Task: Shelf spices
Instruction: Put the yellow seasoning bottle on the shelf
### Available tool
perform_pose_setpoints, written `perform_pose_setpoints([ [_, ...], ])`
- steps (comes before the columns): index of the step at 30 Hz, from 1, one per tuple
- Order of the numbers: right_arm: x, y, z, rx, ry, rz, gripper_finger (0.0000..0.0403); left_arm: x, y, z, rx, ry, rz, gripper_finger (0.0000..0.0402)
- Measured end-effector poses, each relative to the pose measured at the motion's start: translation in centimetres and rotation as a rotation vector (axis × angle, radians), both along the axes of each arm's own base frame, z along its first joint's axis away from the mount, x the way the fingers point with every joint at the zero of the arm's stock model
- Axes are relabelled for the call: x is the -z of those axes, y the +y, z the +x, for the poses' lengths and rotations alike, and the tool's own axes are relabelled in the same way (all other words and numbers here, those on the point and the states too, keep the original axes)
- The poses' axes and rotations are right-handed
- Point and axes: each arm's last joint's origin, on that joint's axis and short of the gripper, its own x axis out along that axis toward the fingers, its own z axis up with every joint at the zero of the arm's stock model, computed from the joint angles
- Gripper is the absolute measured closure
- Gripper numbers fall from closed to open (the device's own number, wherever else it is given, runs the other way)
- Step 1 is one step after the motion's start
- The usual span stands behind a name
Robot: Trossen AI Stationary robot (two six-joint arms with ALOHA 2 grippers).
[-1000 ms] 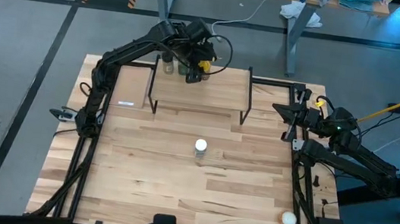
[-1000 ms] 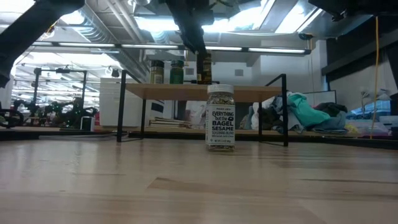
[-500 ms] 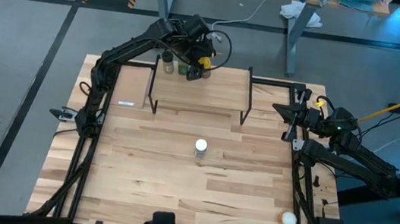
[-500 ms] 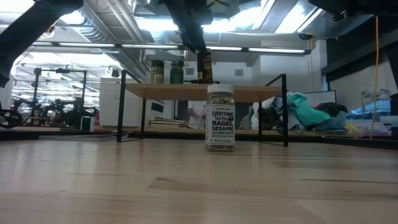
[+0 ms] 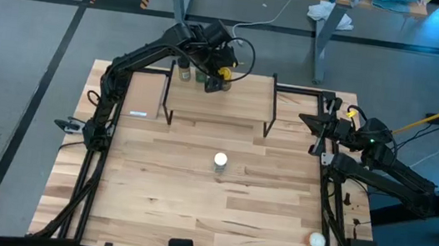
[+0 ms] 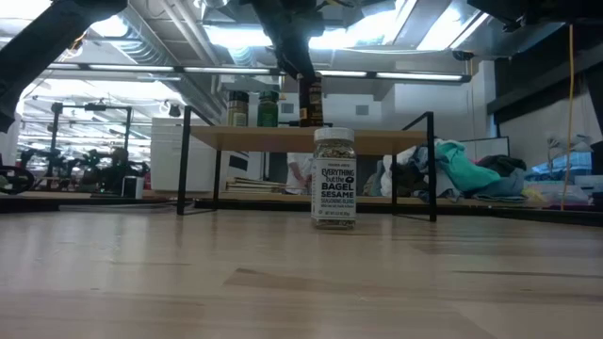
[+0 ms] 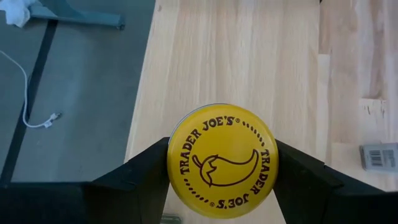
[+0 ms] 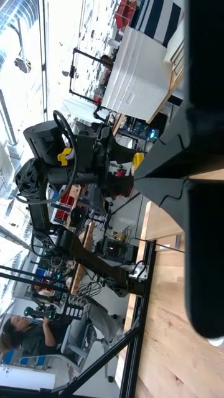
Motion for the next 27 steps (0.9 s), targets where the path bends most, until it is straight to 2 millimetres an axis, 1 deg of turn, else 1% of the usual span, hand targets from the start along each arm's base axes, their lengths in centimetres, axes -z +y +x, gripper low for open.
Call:
perform_pose_setpoints([
  [27, 0.0, 0.0, 0.0, 0.0, 0.0, 0.0, 0.0397, 0.14, -0.2, -0.13, -0.049, 0.011, -0.045, 0.0174],
])
